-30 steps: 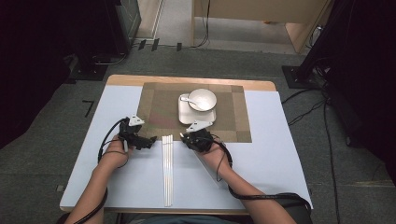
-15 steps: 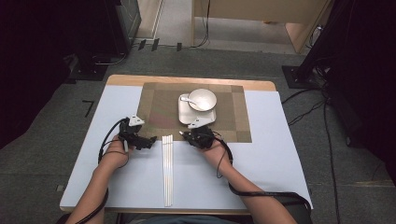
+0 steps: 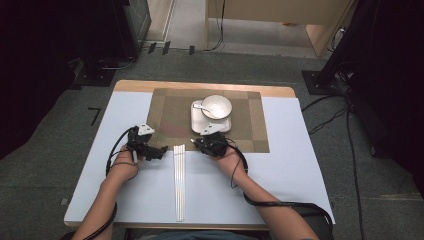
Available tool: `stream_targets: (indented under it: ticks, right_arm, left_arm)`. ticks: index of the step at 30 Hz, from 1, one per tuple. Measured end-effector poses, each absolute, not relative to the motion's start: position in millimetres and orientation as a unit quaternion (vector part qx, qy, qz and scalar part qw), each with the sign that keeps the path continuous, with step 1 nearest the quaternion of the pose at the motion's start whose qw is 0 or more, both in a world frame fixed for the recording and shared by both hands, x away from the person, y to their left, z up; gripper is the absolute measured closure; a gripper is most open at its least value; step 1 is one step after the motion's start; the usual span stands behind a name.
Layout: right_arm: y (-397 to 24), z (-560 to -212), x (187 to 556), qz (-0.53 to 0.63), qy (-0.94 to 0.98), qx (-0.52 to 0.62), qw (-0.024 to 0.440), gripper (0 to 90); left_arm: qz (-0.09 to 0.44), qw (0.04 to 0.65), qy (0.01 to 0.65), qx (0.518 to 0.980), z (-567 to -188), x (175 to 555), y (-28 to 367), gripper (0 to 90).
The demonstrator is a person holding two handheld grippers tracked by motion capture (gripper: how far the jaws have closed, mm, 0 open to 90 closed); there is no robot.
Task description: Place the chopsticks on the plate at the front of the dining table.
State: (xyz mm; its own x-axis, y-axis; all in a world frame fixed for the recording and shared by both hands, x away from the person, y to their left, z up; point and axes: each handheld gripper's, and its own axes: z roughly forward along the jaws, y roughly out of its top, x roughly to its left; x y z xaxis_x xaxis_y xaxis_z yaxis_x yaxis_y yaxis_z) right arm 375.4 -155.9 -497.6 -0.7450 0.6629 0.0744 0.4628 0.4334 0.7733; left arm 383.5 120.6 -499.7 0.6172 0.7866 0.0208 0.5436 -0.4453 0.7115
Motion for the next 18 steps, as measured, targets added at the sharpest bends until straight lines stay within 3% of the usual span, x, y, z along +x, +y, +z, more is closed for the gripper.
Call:
stream_targets:
  ticks: [9, 18]
  right_arm:
    - [-162, -494, 374, 0.424, 0.83, 0.342, 0.12, 68.5]
    - [-167, -495, 366, 0.425, 0.829, 0.344, 0.114, 64.6]
  left_arm:
    - [0.175, 0.341, 0.4, 0.832, -499, 384, 121, 0.0]
    - [0.173, 0.342, 0.401, 0.832, -499, 384, 121, 0.0]
